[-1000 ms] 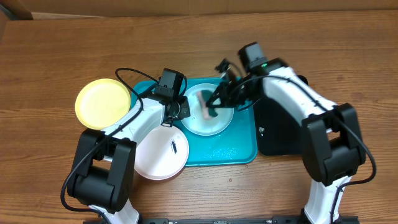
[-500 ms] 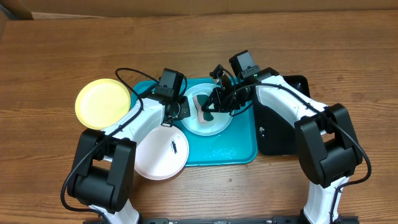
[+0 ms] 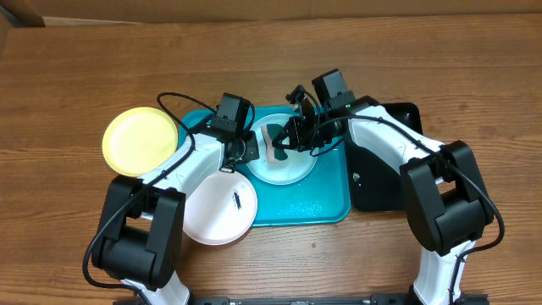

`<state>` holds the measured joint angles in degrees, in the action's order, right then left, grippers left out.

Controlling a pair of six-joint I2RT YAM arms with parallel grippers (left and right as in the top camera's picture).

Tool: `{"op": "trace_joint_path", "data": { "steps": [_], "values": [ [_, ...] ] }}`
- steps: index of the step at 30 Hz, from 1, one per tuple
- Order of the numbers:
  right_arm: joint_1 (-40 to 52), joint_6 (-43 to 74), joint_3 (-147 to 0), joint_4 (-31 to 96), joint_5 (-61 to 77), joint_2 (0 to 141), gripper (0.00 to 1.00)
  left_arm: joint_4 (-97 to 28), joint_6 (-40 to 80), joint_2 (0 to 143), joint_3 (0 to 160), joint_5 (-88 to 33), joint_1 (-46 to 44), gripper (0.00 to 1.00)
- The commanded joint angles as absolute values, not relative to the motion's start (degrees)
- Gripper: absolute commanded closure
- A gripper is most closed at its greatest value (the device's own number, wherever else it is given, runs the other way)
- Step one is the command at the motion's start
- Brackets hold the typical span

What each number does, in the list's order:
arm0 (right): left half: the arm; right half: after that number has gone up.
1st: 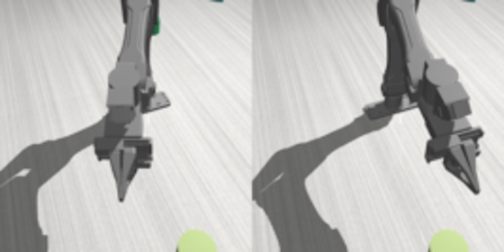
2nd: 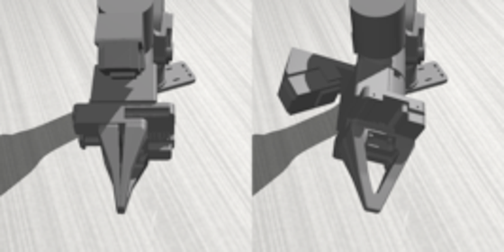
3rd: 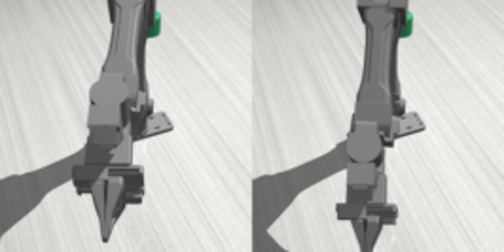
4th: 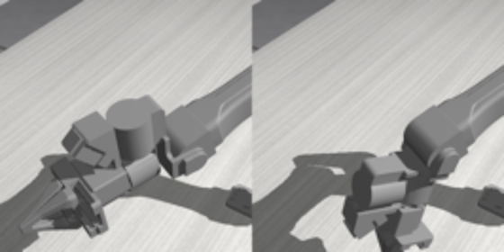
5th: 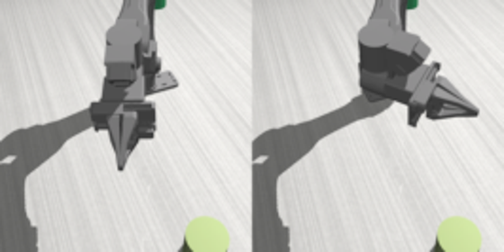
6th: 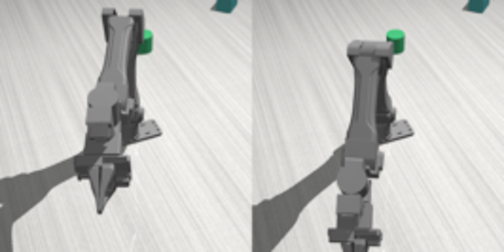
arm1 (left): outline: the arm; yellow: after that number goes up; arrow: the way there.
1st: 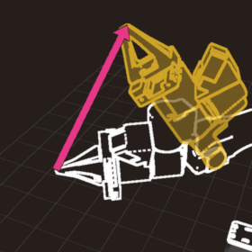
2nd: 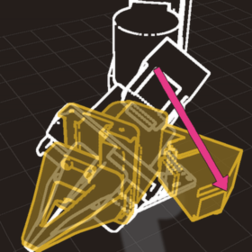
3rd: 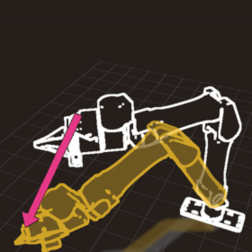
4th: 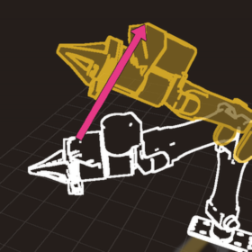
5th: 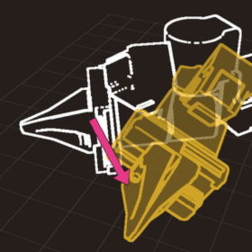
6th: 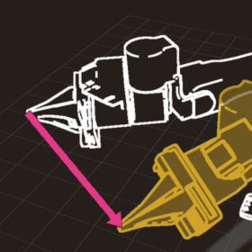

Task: Clean dirty plates on tray and stack at the side
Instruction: 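Scrub the white plate again with the sponge in the right gripper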

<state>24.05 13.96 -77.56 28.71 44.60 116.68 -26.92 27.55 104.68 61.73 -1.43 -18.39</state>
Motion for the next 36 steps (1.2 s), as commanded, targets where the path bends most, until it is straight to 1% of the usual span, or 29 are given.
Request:
{"op": "trace_joint_path", "data": {
  "steps": [1,6,12,18,26,29,36],
  "values": [
    [24.49,16.58,-75.00,25.43,46.48,115.90,0.96,-26.72,28.34,104.68,61.12,-1.04,-18.39,0.96],
    [26.13,19.94,-72.51,19.14,45.65,115.90,0.96,-26.70,28.34,104.68,61.12,-1.04,-18.39,0.96],
    [27.70,23.03,-71.96,15.46,41.78,115.98,0.96,-26.70,28.32,104.68,61.12,-1.04,-18.39,0.96],
    [28.25,26.59,-71.94,13.04,39.64,116.95,0.96,-26.72,28.34,104.68,61.12,-1.04,-18.39,0.96],
    [29.15,28.82,-71.94,9.32,41.80,119.81,0.96,-26.72,28.32,104.68,61.12,-1.04,-18.39,0.96],
    [29.19,31.90,-71.94,7.88,41.85,119.83,0.96,-26.72,28.32,104.68,61.12,-1.04,-18.39,0.96],
    [29.32,31.97,-71.94,8.27,41.60,119.83,0.96,-26.72,28.32,104.68,61.12,-1.04,-18.39,0.96]
  ]
}}
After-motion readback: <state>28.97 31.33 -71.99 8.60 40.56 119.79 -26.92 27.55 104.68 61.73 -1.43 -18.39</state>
